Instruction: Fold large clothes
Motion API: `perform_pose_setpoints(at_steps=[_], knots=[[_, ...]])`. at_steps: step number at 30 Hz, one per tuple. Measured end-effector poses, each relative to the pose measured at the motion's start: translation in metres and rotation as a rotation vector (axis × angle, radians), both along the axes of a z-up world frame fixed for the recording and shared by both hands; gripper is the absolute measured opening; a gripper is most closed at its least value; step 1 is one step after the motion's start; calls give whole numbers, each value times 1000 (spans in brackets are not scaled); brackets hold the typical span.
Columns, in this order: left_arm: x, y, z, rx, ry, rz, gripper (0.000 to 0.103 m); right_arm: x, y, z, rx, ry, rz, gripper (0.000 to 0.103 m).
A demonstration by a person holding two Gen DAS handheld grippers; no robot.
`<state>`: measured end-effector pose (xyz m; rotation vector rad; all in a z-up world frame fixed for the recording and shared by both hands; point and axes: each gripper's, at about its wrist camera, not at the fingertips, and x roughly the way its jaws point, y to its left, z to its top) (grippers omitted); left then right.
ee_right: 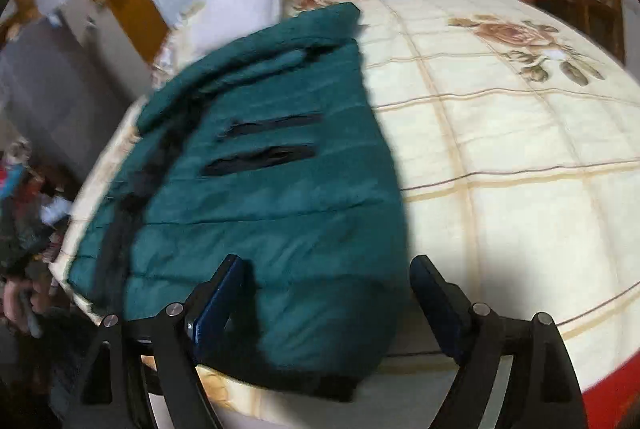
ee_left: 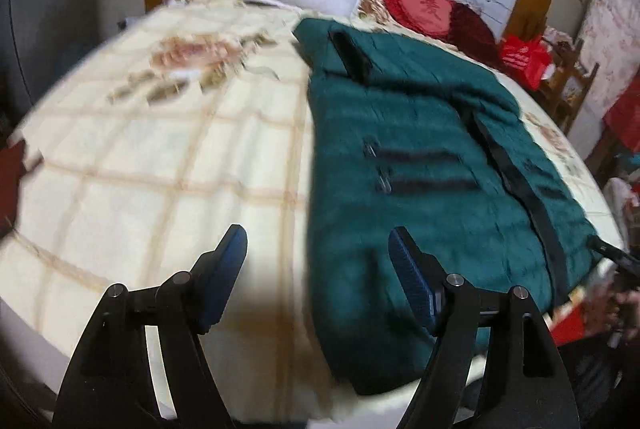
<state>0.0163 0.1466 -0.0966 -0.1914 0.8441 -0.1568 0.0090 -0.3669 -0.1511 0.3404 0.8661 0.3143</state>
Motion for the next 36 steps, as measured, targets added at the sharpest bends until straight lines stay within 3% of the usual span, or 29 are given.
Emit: perform_pose_setpoints(at_steps=[3,8,16,19,20,22,27,33,36], knots=[[-11,-9,-17,-79,38,-75,74,-10,0,0,64,-59,-13,85],[-16,-28,-28,-78,43,-142,79,-13,-2,2,137,-59,-17,85],[15,-13,-27,-164,67,-94,83,-22,-1,-7,129,-91,37,86],[14,-25,-27,-228,93,-202,91,-13,1,-9,190,-91,76,87],[12,-29,-26,-223,85,-223,91,-11,1,-10,206,-91,79,87],[8,-29,-28,-284,100,-273,91,-9,1,-12,231,-96,76,87],[6,-7,-29,-378,99,-229,91,-15,3,-11,212,-103,82,87],[6,-27,-27,-254,66,-257,92,-15,6,-11,208,-118,96,87],[10,-32,-28,-253,57,-242,98,-8,8,-11,210,-120,64,86]])
